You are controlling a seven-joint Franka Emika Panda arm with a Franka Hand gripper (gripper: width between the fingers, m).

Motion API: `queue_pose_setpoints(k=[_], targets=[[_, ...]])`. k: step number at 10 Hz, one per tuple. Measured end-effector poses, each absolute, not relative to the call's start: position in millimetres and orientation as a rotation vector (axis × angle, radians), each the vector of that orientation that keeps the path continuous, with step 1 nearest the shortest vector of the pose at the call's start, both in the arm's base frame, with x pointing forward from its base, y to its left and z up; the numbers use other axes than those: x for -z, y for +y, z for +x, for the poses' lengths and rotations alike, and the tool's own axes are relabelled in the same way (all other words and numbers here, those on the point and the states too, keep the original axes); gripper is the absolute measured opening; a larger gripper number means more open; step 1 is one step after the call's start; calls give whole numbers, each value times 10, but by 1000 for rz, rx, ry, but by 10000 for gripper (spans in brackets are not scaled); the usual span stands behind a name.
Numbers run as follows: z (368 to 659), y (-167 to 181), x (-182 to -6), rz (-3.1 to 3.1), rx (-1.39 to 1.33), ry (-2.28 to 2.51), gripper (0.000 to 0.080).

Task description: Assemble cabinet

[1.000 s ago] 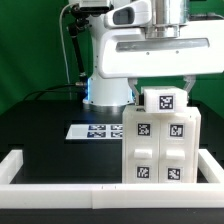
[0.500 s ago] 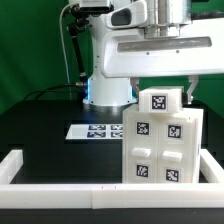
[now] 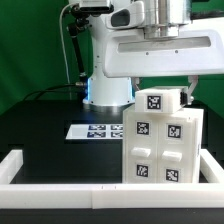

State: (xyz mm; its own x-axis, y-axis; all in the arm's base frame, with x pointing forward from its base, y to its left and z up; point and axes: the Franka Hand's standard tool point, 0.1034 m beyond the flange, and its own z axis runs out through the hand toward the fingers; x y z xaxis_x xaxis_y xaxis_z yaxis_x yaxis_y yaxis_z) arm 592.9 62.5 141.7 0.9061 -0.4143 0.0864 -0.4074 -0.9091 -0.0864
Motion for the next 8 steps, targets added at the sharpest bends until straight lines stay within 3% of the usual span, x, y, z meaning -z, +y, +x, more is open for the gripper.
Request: queue_pose_setpoints(k=[8], targets=[[5926, 693, -1413, -2787, 131, 1240, 557]])
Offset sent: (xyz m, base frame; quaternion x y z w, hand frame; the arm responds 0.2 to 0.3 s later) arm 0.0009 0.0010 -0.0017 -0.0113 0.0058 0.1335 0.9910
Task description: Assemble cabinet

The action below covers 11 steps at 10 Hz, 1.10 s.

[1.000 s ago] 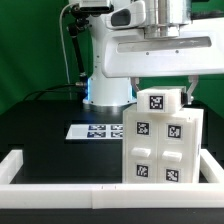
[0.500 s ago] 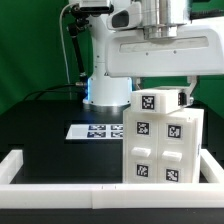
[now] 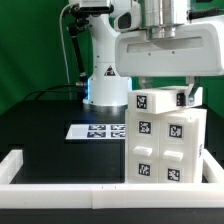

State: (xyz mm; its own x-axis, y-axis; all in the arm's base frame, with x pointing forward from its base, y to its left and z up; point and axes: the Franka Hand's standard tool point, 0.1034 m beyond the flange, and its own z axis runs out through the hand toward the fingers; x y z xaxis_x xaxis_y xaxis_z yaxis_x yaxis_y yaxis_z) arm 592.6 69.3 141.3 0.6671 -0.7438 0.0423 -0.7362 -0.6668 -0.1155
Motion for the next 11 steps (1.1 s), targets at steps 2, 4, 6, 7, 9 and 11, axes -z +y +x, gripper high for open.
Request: queue_pose_setpoints(k=[2, 4, 6, 7, 9, 11], targets=[[5926, 702, -1414, -2757, 126, 1290, 557], [5925, 711, -1414, -2746, 122, 1305, 666], [5937, 706, -1469, -2746, 127, 1285, 757], [5946, 709, -1498, -2740, 131, 1284, 791], [5941, 721, -1584, -2742, 127, 1271, 797], [5936, 736, -1713, -2742, 123, 1257, 797]])
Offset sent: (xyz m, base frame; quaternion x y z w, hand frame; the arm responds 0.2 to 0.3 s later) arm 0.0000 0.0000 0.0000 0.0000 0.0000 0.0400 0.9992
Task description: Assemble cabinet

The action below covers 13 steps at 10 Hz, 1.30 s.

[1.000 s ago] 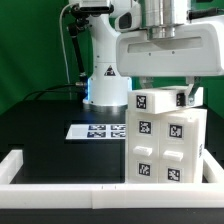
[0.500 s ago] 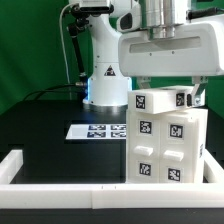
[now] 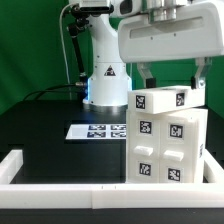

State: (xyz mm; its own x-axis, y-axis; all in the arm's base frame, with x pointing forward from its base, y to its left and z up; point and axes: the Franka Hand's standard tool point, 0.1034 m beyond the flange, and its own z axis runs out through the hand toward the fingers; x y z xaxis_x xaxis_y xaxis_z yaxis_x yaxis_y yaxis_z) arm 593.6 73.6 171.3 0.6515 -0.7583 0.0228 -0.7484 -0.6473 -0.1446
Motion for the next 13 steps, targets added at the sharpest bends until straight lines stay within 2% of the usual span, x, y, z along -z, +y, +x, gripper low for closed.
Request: queue_pose_setpoints(k=[4, 9, 13], targets=[[5954, 740, -1717, -2783, 120, 1176, 797], [5974, 751, -1755, -3048, 163, 276, 797], [5989, 751, -1801, -3063, 155, 125, 797]])
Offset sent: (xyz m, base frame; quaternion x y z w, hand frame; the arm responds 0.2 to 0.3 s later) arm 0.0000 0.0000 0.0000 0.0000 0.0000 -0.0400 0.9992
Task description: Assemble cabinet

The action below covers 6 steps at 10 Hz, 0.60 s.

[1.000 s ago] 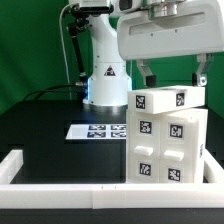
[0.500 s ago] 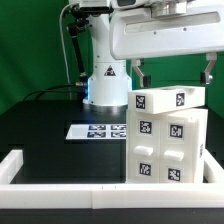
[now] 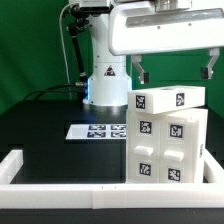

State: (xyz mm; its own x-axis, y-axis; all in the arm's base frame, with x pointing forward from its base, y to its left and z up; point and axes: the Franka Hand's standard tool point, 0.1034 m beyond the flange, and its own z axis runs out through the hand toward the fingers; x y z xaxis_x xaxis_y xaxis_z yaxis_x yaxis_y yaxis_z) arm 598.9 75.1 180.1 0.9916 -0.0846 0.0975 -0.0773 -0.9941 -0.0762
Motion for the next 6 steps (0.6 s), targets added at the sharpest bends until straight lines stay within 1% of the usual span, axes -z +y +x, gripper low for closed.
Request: queue_pose_setpoints(k=[5, 6], targets=[[6003, 689, -1811, -3017, 174, -871, 797], [5977, 692, -1802, -3020, 139, -927, 797]])
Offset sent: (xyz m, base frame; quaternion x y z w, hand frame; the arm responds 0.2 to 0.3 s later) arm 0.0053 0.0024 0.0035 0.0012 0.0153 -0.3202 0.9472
